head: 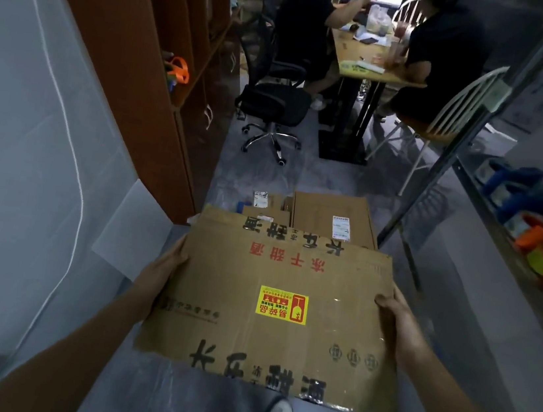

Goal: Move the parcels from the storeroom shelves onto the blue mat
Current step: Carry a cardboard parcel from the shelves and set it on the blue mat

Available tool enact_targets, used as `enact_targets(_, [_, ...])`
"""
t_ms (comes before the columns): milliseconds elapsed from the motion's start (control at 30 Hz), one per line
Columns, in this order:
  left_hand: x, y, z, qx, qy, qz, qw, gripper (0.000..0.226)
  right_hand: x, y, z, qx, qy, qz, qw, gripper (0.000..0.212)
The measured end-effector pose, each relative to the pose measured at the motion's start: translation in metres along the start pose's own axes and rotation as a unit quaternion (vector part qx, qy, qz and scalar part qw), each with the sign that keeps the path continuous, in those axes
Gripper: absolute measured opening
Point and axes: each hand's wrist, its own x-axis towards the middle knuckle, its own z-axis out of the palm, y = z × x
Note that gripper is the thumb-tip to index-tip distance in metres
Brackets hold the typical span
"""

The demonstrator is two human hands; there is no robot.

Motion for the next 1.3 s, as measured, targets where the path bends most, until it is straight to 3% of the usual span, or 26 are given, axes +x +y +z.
enact_targets(167, [0.096, 0.051, -0.015, 0.025, -0.033, -0.016, 0.999, 0.046, 0.067, 0.001, 0.029, 0.064, 0.017, 0.013, 0.998, 0.042])
enact_targets(333, [0.192, 0.116, -0.023, 0.119, -0.030, -0.016, 0.992, 0.038, 0.133, 0.006, 0.059, 0.128, 0.043, 0.057, 0.989, 0.043])
enact_targets(500, [0.280, 0.165, -0.017, 0.213, -0.040, 0.001, 0.976, 0.043, 0.187, 0.002, 0.085, 0.134, 0.088, 0.065, 0.985, 0.039])
enact_targets(600, [0.328, 0.178, -0.009, 0.260, -0.062, 0.012, 0.964, 0.042, 0.212, 0.004, 0.099, 0.109, 0.121, 0.073, 0.984, 0.047])
enact_targets(700, [0.389, 0.175, -0.003, 0.313, -0.074, 0.032, 0.946, 0.038, 0.239, 0.013, 0.122, 0.096, 0.179, 0.059, 0.977, 0.051])
enact_targets(800, [0.461, 0.168, 0.000, 0.399, -0.084, 0.039, 0.912, 0.042, 0.268, 0.030, 0.159, 0.074, 0.250, 0.101, 0.960, 0.065])
enact_targets(967, [0.575, 0.158, 0.023, 0.422, -0.111, 0.067, 0.897, 0.045, 0.311, 0.058, 0.229, 0.155, 0.315, 0.178, 0.919, 0.082])
enact_targets(1133, [0.682, 0.119, 0.040, 0.458, -0.154, 0.046, 0.875, 0.052, 0.366, 0.096, 0.306, 0.180, 0.407, 0.232, 0.865, 0.070])
enact_targets(1300, [0.747, 0.061, 0.060, 0.460, -0.230, 0.038, 0.857, 0.051, 0.405, 0.142, 0.330, 0.196, 0.463, 0.249, 0.828, 0.076])
